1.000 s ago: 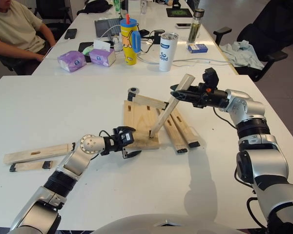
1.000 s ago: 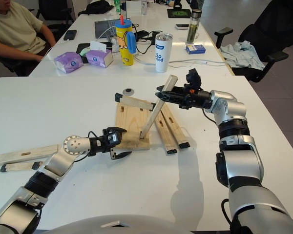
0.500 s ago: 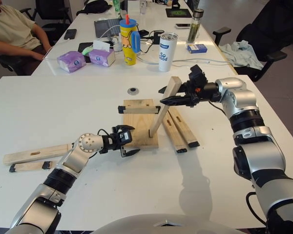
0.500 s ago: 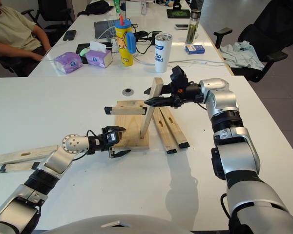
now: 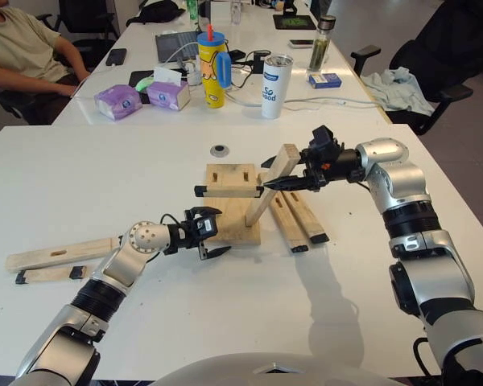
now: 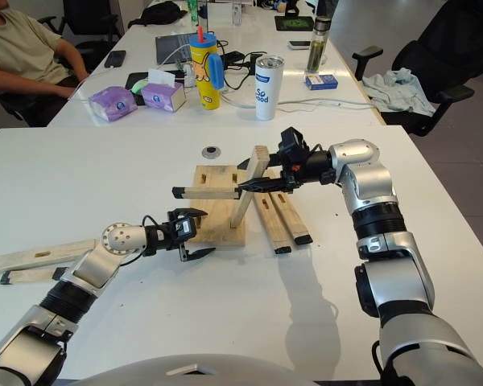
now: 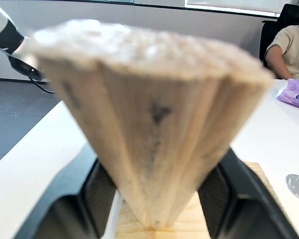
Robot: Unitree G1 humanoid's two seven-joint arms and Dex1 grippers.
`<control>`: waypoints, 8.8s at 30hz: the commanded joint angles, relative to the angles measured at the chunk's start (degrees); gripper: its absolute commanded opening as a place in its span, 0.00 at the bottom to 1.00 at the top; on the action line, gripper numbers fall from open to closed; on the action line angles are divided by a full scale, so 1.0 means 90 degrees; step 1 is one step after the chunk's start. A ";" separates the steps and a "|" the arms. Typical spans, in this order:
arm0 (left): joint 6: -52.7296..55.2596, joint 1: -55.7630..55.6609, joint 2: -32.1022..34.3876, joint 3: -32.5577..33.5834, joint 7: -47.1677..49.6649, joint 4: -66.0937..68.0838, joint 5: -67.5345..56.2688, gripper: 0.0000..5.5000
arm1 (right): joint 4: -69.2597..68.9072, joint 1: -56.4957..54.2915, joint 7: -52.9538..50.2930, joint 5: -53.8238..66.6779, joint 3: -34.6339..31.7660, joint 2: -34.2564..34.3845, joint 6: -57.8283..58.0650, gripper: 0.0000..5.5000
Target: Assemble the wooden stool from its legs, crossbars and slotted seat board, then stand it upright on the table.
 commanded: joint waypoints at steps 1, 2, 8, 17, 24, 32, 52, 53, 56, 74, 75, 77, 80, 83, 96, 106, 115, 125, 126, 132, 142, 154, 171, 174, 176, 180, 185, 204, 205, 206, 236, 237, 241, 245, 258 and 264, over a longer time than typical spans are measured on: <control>0.0570 0.0638 0.0111 -0.0338 0.0014 0.0455 0.0537 0.90 | -0.0565 0.0566 -0.0264 -0.0231 0.0259 0.0073 0.0138 0.37; 0.0589 0.0656 0.0091 -0.0350 0.0038 0.0436 0.0542 0.90 | -0.0702 0.0622 -0.0342 -0.0251 0.0304 0.0071 0.0170 0.37; 0.0706 0.0773 -0.0061 -0.0457 0.0198 0.0360 0.0576 0.90 | -0.0841 0.0729 -0.0704 -0.0246 0.0340 0.0121 0.0403 0.37; 0.0949 0.0825 -0.0090 -0.0484 0.0486 0.0477 0.0741 0.90 | -0.0794 0.0395 -0.0929 -0.0064 -0.0017 0.0060 0.0571 0.61; 0.1467 0.0955 -0.0122 -0.0419 0.0935 0.0646 0.0836 0.90 | -0.1271 0.0975 -0.0927 -0.0613 0.0016 -0.0941 0.0692 0.67; 0.2097 0.1245 -0.0234 -0.0223 0.1573 0.0540 0.0769 0.90 | -0.1869 0.2092 -0.2221 -0.0053 -0.1160 -0.1316 0.1755 0.67; 0.3411 0.1729 -0.0638 -0.0269 0.2130 -0.0385 0.0410 0.90 | -0.5190 0.5014 -0.7789 -0.0156 -0.1055 0.1507 0.4402 0.67; 0.3469 0.1761 -0.0638 -0.0267 0.2141 -0.0500 0.0386 0.90 | -0.5179 0.5030 -0.7877 -0.0187 -0.0998 0.1562 0.4423 0.67; 0.3590 0.1751 -0.0647 -0.0211 0.2167 -0.0801 0.0289 0.90 | -0.5115 0.5081 -0.8054 -0.0308 -0.0746 0.1666 0.4360 0.67; 0.4834 0.1261 -0.0183 0.1032 0.1623 -0.3721 -0.0534 0.90 | -0.5028 0.4783 -0.8944 -0.0718 -0.0821 0.2503 0.3532 0.39; 0.4780 0.1192 -0.0191 0.1203 0.1590 -0.3771 -0.0637 0.90 | -0.5126 0.4692 -0.8958 -0.0633 -0.1006 0.2624 0.3207 0.39; 0.4737 0.1149 -0.0187 0.1318 0.1570 -0.3740 -0.0708 0.90 | -0.5175 0.4554 -0.8895 -0.0652 -0.1086 0.2670 0.2742 0.37; 0.4739 0.1280 -0.0108 0.1407 0.1480 -0.3813 -0.0814 0.90 | -0.5126 0.4377 -0.8743 -0.0572 -0.1123 0.2678 0.2316 0.37; 0.4936 0.1903 0.0173 0.1900 0.0749 -0.4371 -0.1706 0.90 | -0.5329 0.3964 -0.8423 0.0369 -0.1662 0.2760 0.2268 0.37; 0.6515 0.1941 0.0728 0.4316 -0.0313 -0.5450 -0.6578 0.90 | -0.5587 0.2523 -0.7809 0.5277 -0.3128 0.1952 0.3556 0.37; 0.5225 0.0020 0.0041 0.4866 0.3543 -0.3878 -1.2121 0.98 | -0.6283 0.2865 -0.7874 0.8349 -0.2418 0.1397 0.4183 0.37; 0.4802 -0.0614 -0.0282 0.4530 0.4319 -0.4096 -1.2864 0.98 | -0.6336 0.3530 -0.7401 0.8587 -0.2046 0.1074 0.4109 0.37; 0.4537 -0.0741 -0.0173 0.4252 0.4702 -0.4298 -1.2738 0.98 | -0.6474 0.3961 -0.6942 0.8029 -0.1700 0.0874 0.4000 0.37; 0.4521 -0.0722 -0.0175 0.4250 0.4699 -0.4293 -1.2756 0.98 | -0.6474 0.3988 -0.6913 0.8015 -0.1688 0.0864 0.3991 0.37; 0.4535 -0.0639 -0.0058 0.4376 0.4601 -0.4178 -1.2825 0.81 | -0.6387 0.4010 -0.6869 0.8132 -0.1755 0.0809 0.3900 0.37; 0.4691 -0.0408 0.0188 0.4499 0.4404 -0.4081 -1.2827 0.50 | -0.6343 0.4045 -0.6807 0.8315 -0.1760 0.0676 0.3906 0.37; 0.5141 0.0142 0.0808 0.4875 0.3784 -0.3794 -1.2662 0.37 | -0.6201 0.4130 -0.6653 0.8405 -0.1717 0.0277 0.4168 0.37; 0.6472 0.1788 0.2533 0.6370 0.0744 -0.1826 -1.0240 0.37 | -0.5426 0.4959 -0.5675 0.3819 0.0075 0.0316 0.3583 0.69; 0.6259 0.1638 0.2606 0.6309 0.0280 -0.1621 -0.9479 0.37 | -0.4664 0.4526 -0.6237 0.2865 0.0690 0.1082 0.3369 0.69; 0.6157 0.1529 0.2613 0.6189 -0.0083 -0.1568 -0.9062 0.37 | -0.4273 0.4309 -0.6601 0.2476 0.0873 0.1632 0.3242 0.69; 0.6028 0.1309 0.2510 0.6024 -0.0378 -0.1566 -0.8487 0.37 | -0.3898 0.3998 -0.7004 0.1791 0.1050 0.2151 0.3103 0.69; 0.5925 0.1151 0.2320 0.5876 -0.0482 -0.1584 -0.8074 0.37 | -0.3733 0.3905 -0.7440 0.1418 0.0741 0.2465 0.3031 0.69; 0.4793 0.1066 0.1022 0.5287 -0.0106 -0.2708 -0.6840 0.37 | -0.3113 0.3647 -0.6986 -0.0248 0.0696 0.1554 0.2665 0.69; 0.4669 0.1071 0.0991 0.5191 -0.0157 -0.2757 -0.6702 0.37 | -0.3082 0.3634 -0.6929 -0.0323 0.0750 0.1544 0.2646 0.69; 0.4537 0.1059 0.0940 0.5095 -0.0202 -0.2776 -0.6577 0.37 | -0.3095 0.3649 -0.6881 -0.0322 0.0774 0.1567 0.2675 0.69; 0.2755 0.0828 0.0822 0.3967 -0.1085 -0.2008 -0.4495 0.37 | -0.2656 0.3631 -0.5866 -0.0955 0.1477 0.1328 0.2903 0.69; 0.2703 0.0812 0.0875 0.3902 -0.1157 -0.1971 -0.4382 0.37 | -0.2654 0.3633 -0.5859 -0.0965 0.1485 0.1335 0.2904 0.69; 0.2520 0.0560 0.1032 0.3590 -0.1484 -0.1730 -0.4043 0.37 | -0.2650 0.3667 -0.5865 -0.0985 0.1491 0.1369 0.2897 0.69; 0.2499 0.0002 0.1249 0.3256 -0.1966 -0.1367 -0.3836 0.37 | -0.2633 0.3670 -0.5860 -0.1007 0.1517 0.1410 0.2895 0.69; 0.2658 -0.1580 0.1831 0.2078 -0.3404 -0.0126 -0.2973 0.37 | -0.2684 0.3611 -0.5886 -0.1013 0.1592 0.1544 0.3057 0.69; 0.3044 -0.1992 0.1933 0.1908 -0.3584 -0.0144 -0.2929 0.37 | -0.2693 0.3601 -0.5912 -0.1011 0.1571 0.1569 0.3135 0.69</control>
